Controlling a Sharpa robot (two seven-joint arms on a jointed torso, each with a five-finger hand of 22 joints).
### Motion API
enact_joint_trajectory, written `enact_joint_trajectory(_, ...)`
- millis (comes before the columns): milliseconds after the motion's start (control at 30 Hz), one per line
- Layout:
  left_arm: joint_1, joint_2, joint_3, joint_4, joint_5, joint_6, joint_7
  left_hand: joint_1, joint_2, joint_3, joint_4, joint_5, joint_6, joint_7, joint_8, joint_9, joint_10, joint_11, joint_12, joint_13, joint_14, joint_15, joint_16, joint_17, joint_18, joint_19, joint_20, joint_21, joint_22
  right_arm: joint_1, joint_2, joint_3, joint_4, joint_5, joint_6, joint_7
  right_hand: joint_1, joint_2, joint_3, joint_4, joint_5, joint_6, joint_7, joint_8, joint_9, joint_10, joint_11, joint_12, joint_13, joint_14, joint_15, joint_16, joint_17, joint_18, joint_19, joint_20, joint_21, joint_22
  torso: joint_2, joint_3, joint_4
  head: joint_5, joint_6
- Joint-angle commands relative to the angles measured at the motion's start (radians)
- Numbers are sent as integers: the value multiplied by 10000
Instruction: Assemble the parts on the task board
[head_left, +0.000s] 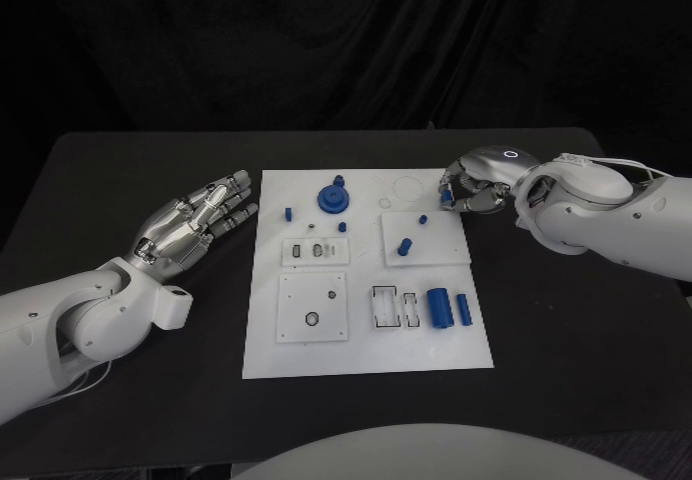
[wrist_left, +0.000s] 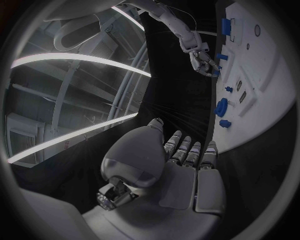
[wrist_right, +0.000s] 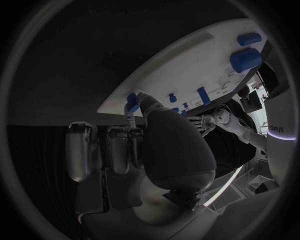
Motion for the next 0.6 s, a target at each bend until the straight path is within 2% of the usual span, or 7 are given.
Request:
enact_joint_trajectory(33,-12,-10,8,26,1,134,799,108,-24,55,-6,51,-60,43,3,0,-14,69,-3,-6,-10,92,-9,-11,155,17,79,-15,12,13,-123,17,274,-32,-525,82,41,67,-25,-43,-85,186,-68,160,452,1041,-21,26,2634,1055,-40,28,2634,122,444,-61,-44,2225,2,-1,4,16,0)
enact_joint_trajectory(233,-15,-24,8,43,1,118,784,108,-24,55,-6,51,-60,43,3,0,-14,69,-3,-6,-10,92,-9,-11,155,17,79,-15,12,422,-254,24,910,-31,-672,41,-18,45,-63,-16,-239,194,-49,184,524,1041,9,26,2634,1045,-18,-6,2603,129,428,-46,-77,2216,0,-4,-11,41,3)
enact_joint_trajectory(333,-16,-13,8,41,1,112,775,109,-25,60,-7,53,-50,44,4,2,-12,70,6,-5,-7,95,-5,-9,155,21,81,-12,14,710,-259,26,1423,-31,-669,-3,-53,35,-83,4,-321,201,-40,192,555,1041,29,26,2634,1043,-2,-13,2596,131,421,-36,-92,2213,-6,-11,-20,71,-8)
enact_joint_trajectory(467,-16,9,8,31,1,106,771,109,-25,60,-7,53,-50,44,4,2,-12,70,6,-5,-7,95,-5,-9,155,21,81,-12,14,891,-34,28,1906,-31,-571,62,-93,51,-97,29,-449,276,-47,225,609,1041,81,26,2634,1044,34,-7,2601,133,416,-11,-106,2210,-20,-30,-11,95,-35)
enact_joint_trajectory(600,-16,56,8,24,1,128,775,109,-25,60,-7,53,-50,44,4,2,-12,70,6,-5,-7,95,-5,-9,155,21,81,-12,14,922,549,24,2196,-31,-97,205,-106,42,-107,29,-522,279,-33,212,623,1041,117,26,2634,1042,59,-13,2596,137,408,7,-124,2205,-22,-41,2,128,-52)
